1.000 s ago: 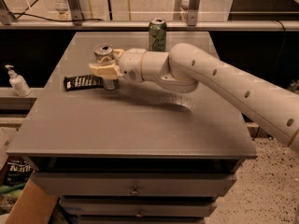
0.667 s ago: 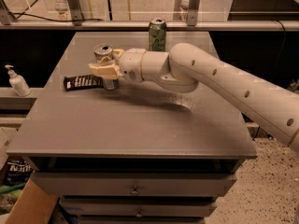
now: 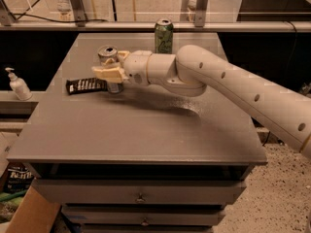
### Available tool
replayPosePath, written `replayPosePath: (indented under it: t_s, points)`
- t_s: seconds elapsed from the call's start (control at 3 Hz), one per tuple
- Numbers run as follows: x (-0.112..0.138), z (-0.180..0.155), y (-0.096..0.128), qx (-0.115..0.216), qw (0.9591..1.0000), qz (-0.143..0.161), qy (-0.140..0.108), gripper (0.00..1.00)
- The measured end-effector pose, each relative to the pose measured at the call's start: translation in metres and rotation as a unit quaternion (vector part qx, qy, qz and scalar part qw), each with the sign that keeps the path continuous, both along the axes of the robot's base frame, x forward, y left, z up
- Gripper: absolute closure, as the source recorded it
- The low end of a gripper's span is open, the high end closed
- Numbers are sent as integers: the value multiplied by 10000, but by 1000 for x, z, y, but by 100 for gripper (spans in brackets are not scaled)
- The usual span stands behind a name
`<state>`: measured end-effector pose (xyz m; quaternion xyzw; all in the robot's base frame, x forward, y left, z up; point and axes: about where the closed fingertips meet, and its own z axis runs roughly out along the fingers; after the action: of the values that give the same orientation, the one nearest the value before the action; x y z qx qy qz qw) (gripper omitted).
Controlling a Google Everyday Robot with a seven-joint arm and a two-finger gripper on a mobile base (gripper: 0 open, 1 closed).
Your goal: Move redbull can near rxbar chocolate
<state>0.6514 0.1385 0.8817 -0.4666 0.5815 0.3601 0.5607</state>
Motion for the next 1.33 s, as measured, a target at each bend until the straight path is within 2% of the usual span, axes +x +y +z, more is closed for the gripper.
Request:
replayPosePath:
  t_s: [0.33, 0.67, 1.0, 1.33]
  points:
    - [1, -6, -4, -30, 10000, 33, 77, 0]
    - [-5, 0, -33, -38, 9997, 244, -13, 0]
    - [-15, 7, -47, -24, 9992, 397, -95, 0]
    - [-38, 24, -110, -35, 9990, 276, -348, 0]
